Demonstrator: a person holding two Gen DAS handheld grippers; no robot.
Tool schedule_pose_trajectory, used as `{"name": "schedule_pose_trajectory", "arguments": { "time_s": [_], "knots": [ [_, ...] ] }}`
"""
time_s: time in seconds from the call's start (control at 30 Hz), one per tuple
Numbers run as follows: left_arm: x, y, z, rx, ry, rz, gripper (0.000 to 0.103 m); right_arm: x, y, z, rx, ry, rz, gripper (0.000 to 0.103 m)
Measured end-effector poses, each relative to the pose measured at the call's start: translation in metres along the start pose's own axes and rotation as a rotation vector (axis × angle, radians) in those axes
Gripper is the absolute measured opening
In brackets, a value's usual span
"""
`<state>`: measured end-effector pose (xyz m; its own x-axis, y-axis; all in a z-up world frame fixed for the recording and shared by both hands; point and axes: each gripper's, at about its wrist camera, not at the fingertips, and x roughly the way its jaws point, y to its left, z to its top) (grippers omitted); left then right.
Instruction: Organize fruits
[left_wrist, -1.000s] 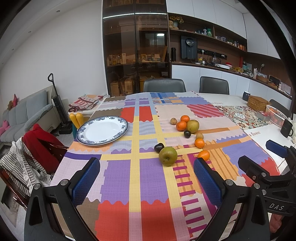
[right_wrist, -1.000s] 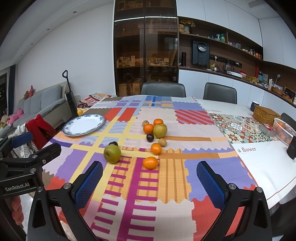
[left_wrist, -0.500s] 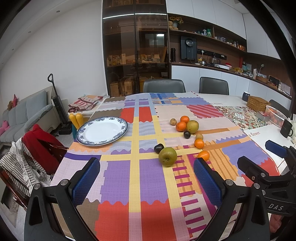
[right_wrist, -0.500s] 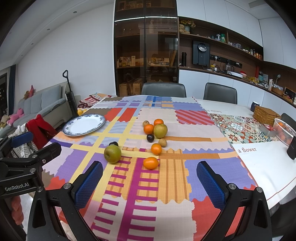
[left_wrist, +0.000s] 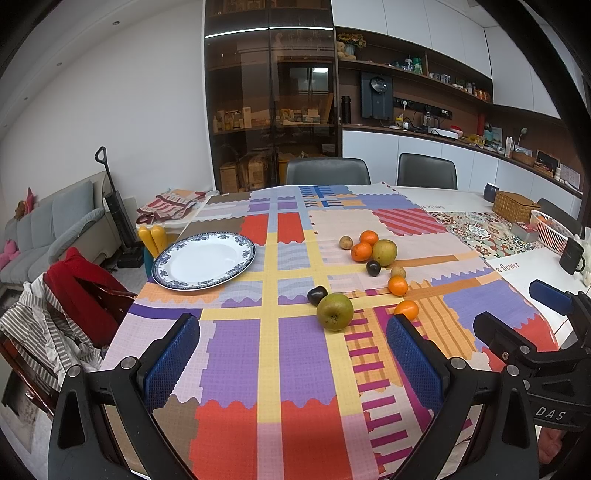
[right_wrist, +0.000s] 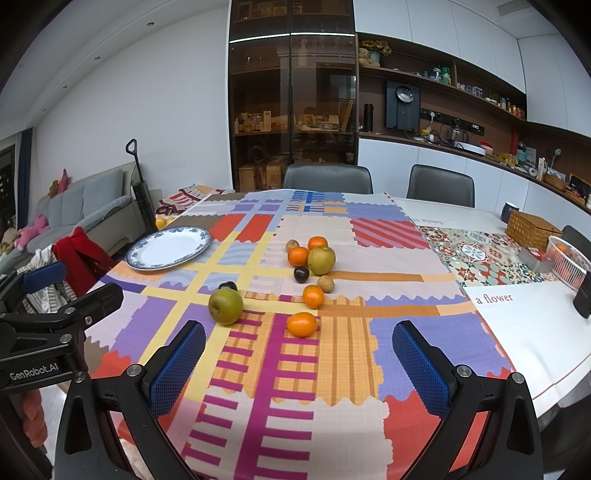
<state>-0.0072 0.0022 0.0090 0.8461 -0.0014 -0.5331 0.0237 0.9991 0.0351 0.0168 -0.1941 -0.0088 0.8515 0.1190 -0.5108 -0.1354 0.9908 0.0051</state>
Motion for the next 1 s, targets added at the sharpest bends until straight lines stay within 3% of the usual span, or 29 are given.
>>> {"name": "schedule_pose_trajectory", "arguments": {
  "time_s": [0.57,1.0],
  "knots": [
    [0.002,-0.002,0.003,0.007,0.013,-0.010,0.103,0.000,0.002,0.003,0.004,0.016,0.000,0.103],
    [0.038,-0.008,0.001,0.073,0.007,-0.043,0.101,0.030,-0.001,-0.003,-0.014,0.067,0.017,0.102]
  ]
}}
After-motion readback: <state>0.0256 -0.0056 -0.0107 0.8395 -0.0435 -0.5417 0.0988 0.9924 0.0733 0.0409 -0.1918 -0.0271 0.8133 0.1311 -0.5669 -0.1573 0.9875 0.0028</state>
